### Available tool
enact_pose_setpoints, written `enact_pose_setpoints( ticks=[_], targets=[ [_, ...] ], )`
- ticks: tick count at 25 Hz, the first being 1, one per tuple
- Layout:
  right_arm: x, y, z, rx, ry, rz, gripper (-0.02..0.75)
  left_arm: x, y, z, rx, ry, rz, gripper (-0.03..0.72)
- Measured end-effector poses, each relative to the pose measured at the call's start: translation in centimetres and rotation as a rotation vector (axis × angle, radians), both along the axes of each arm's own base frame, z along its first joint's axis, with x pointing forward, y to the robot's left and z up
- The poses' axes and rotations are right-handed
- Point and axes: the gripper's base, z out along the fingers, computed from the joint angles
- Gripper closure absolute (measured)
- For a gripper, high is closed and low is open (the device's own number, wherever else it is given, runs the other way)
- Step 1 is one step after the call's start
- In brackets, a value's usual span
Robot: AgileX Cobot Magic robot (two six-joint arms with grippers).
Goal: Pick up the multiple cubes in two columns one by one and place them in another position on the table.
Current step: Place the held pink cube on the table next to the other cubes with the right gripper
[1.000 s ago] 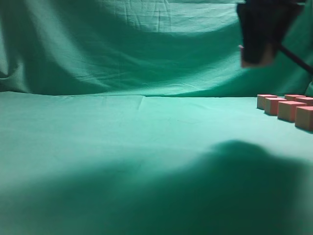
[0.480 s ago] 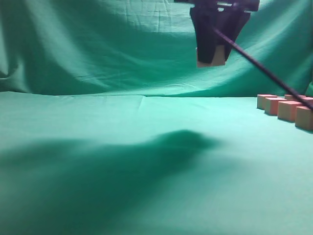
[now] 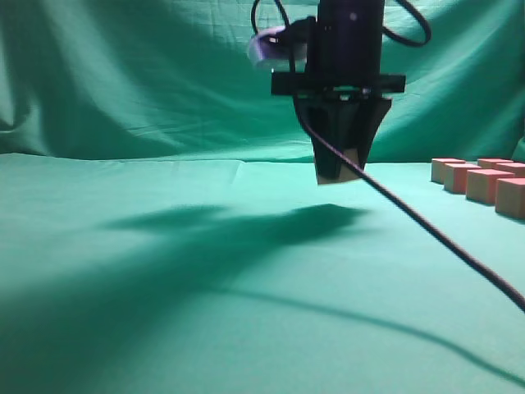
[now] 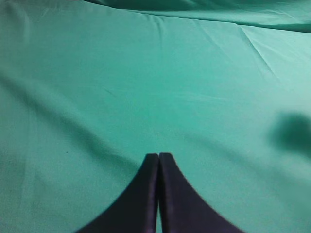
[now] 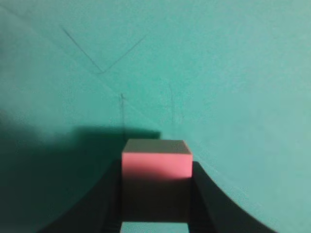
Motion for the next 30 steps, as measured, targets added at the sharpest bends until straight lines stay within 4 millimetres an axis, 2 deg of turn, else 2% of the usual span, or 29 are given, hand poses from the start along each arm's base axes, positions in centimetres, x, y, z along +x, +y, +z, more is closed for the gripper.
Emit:
enact_pose_setpoints(
  ticks=[5,21,24,27,28,30],
  targets=[
    [0.4,0.5,-1.3,0.025,0.006,0.019,0.484,0.0,0.0,0.0,0.0,0.0,0.0,0.688],
    [0.8,0.9,-1.8,0.049,-0.025,0.017,0.484,0.0,0.0,0.0,0.0,0.0,0.0,0.688],
    [0.9,0.9,-2.5,0.045,-0.019,0.017,0.3,0.0,0.0,0.0,0.0,0.0,0.0,0.688],
    [0.9,0.9,-2.2,0.049,-0.025,0.015,0.115,0.0,0.0,0.0,0.0,0.0,0.0,0.688],
    [0.9,0.9,-1.9,0.051,-0.028,0.015,0.09,0.0,0.0,0.0,0.0,0.0,0.0,0.688],
    [0.7,0.8,-1.1,0.053,-0.03,0.008,0.094,0.0,0.0,0.0,0.0,0.0,0.0,0.688]
  ],
)
